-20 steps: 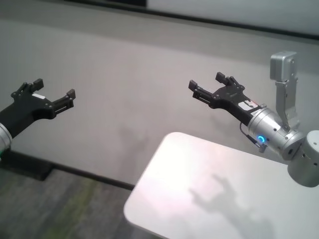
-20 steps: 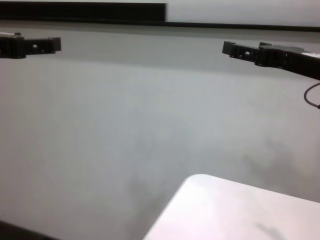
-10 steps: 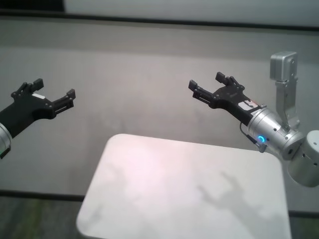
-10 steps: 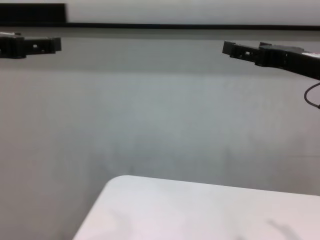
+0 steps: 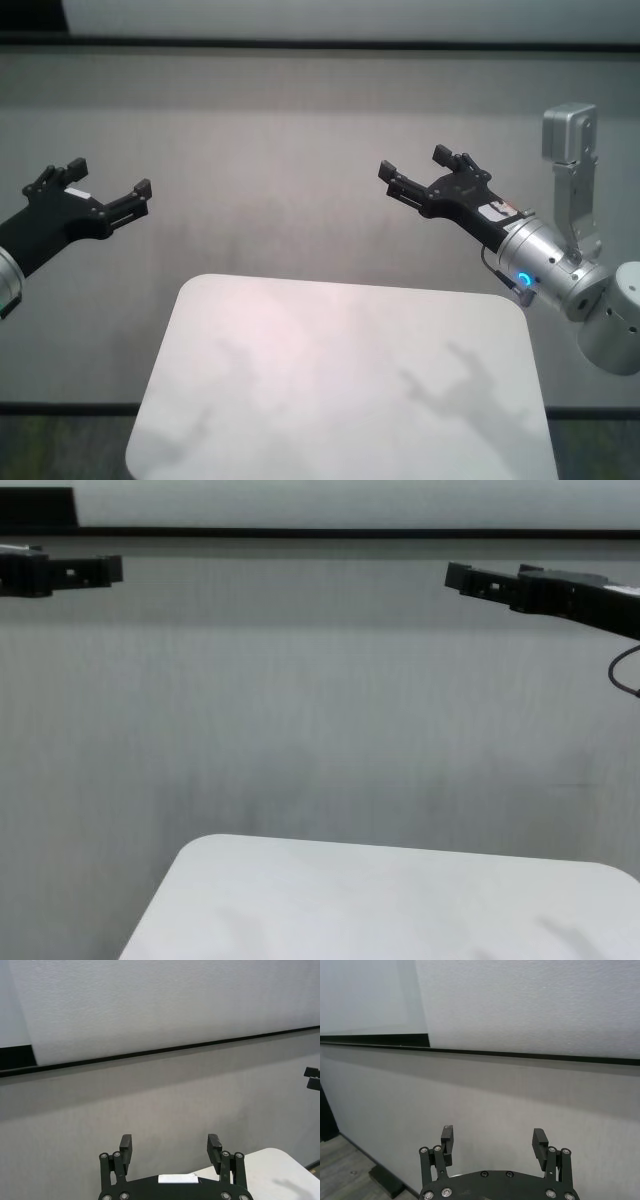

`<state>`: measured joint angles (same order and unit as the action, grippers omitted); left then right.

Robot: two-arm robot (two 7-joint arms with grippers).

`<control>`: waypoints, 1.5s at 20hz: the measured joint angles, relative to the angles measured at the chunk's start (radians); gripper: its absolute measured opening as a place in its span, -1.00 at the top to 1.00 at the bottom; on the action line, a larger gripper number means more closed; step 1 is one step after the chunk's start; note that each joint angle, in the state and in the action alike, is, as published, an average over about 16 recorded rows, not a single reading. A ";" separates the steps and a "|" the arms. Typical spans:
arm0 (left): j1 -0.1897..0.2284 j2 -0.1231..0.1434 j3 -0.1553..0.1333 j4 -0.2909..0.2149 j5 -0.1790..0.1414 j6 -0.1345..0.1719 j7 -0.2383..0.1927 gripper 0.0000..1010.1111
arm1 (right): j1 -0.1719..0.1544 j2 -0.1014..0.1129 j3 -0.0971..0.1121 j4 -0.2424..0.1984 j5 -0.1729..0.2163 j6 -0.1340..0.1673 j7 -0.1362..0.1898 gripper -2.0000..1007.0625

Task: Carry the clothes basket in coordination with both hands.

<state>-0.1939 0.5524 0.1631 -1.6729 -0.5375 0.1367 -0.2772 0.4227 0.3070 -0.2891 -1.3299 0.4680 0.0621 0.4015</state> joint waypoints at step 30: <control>-0.130 -0.052 0.068 0.222 0.033 -0.019 -0.077 -0.98 | 0.020 -0.009 -0.009 0.060 -0.013 -0.008 -0.008 -1.00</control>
<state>-0.3243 0.5002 0.2308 -1.4510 -0.5050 0.1175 -0.3546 0.4426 0.2975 -0.2982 -1.2701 0.4551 0.0540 0.3936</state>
